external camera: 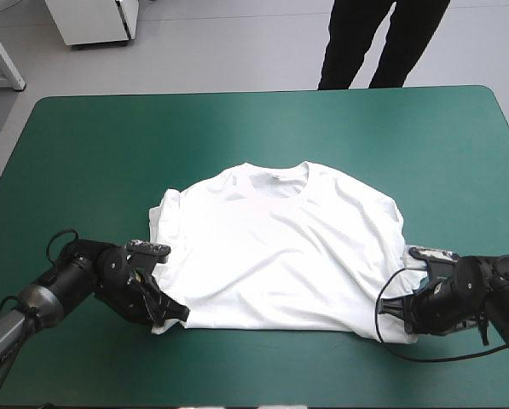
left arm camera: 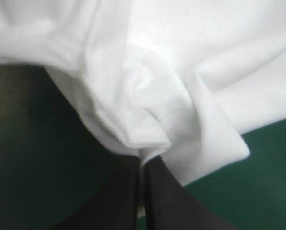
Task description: Fold the cloth
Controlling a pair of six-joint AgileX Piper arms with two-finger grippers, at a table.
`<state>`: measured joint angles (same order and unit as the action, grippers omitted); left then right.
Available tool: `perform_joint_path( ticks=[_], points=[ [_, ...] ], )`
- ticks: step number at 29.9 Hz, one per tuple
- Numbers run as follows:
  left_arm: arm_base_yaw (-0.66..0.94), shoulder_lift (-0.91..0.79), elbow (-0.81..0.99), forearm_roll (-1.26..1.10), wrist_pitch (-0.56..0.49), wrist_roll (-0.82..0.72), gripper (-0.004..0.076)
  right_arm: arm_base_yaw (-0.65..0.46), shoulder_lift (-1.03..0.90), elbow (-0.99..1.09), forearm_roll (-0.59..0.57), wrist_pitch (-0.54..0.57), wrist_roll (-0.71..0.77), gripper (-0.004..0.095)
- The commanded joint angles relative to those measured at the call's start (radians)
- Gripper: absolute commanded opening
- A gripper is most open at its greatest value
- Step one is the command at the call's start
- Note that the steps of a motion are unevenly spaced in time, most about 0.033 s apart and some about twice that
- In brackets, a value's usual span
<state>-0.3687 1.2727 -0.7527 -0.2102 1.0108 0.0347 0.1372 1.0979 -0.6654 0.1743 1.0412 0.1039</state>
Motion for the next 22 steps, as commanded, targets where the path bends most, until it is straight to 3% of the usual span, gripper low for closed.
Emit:
perform_joint_path(
  ticks=[1,5,11,17,22],
  points=[
    [-0.006,-0.021,-0.119,-0.024,0.049,-0.003,-0.0022,-0.002,-0.035,-0.137,0.008,0.019,-0.016,-0.0017],
    [-0.006,-0.021,-0.247,0.027,0.060,-0.010,-0.0022,-0.002,-0.035,-0.279,-0.004,0.007,-0.016,-0.0017],
    [-0.006,-0.004,-0.358,0.155,-0.008,-0.043,-0.0022,-0.002,0.024,-0.424,-0.093,-0.049,-0.016,-0.0017],
    [-0.006,0.069,-0.499,0.288,-0.075,-0.099,-0.0022,-0.002,0.125,-0.545,-0.148,-0.140,-0.007,-0.0017],
    [-0.004,0.172,-0.651,0.385,-0.096,-0.107,-0.0022,-0.002,0.234,-0.648,-0.205,-0.148,-0.005,-0.0017]
  ],
)
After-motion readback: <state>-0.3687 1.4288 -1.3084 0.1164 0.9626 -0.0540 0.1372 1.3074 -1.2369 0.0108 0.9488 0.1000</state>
